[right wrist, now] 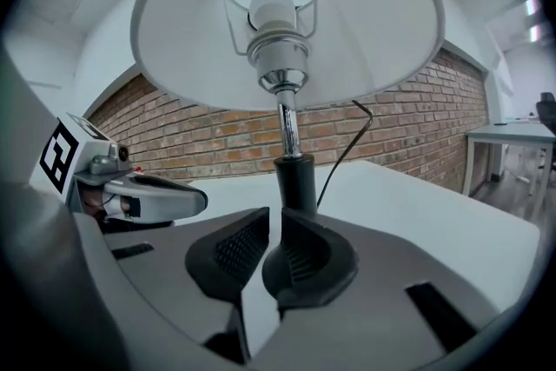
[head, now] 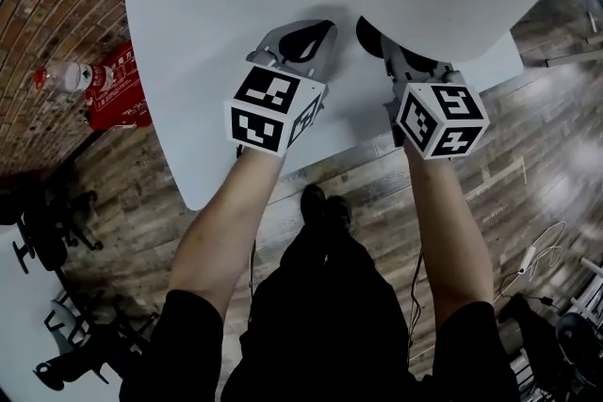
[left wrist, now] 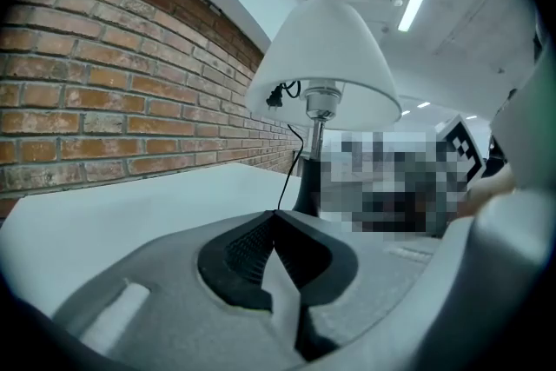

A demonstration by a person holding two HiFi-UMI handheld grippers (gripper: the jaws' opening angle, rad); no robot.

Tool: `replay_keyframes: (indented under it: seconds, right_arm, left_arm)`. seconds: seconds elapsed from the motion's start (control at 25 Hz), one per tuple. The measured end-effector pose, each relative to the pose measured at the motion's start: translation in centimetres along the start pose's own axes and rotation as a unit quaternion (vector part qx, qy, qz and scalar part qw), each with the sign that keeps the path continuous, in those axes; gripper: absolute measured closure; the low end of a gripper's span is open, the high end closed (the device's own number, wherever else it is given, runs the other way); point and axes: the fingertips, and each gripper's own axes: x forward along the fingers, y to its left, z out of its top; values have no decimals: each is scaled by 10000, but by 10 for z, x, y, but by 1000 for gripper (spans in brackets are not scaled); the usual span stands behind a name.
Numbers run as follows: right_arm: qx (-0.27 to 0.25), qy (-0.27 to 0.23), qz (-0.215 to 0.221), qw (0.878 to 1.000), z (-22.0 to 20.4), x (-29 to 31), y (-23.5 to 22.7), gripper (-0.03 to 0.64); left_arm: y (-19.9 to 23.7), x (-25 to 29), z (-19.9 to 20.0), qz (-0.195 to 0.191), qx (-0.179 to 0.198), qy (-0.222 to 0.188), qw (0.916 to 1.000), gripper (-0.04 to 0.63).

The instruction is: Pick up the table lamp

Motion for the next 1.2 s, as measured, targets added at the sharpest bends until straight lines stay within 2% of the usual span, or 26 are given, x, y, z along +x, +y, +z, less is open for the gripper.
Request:
replay_keyframes:
  seconds: [0.36,0.56,0.68,0.96,1.08,1.2]
  right_arm:
    - [-494,-159,-162,9985,-2,-4,-5,534]
    - [-328,-248,-263,9988,-1,-6,-21,526]
    - [-250,-278,-196,9991,2,5,-25,469]
    - [31,-336,-182,9993,9,28,-25,445]
    - [323,-307,-176,9989,12,37,-28,433]
    - [306,-431,-192,9984,19,41,-24,433]
  left_arm:
    - [2,8,11,71,75,-178,9998,589]
    - [3,19,8,130,18,-240,9996,589]
    - [3,26,8,116,32,-263,9996,589]
    - [5,31,2,101,14,-206,9997,589]
    - [9,34,-1,101,-19,-161,9998,589]
    - [9,33,-4,75,-93,-189,9998,589]
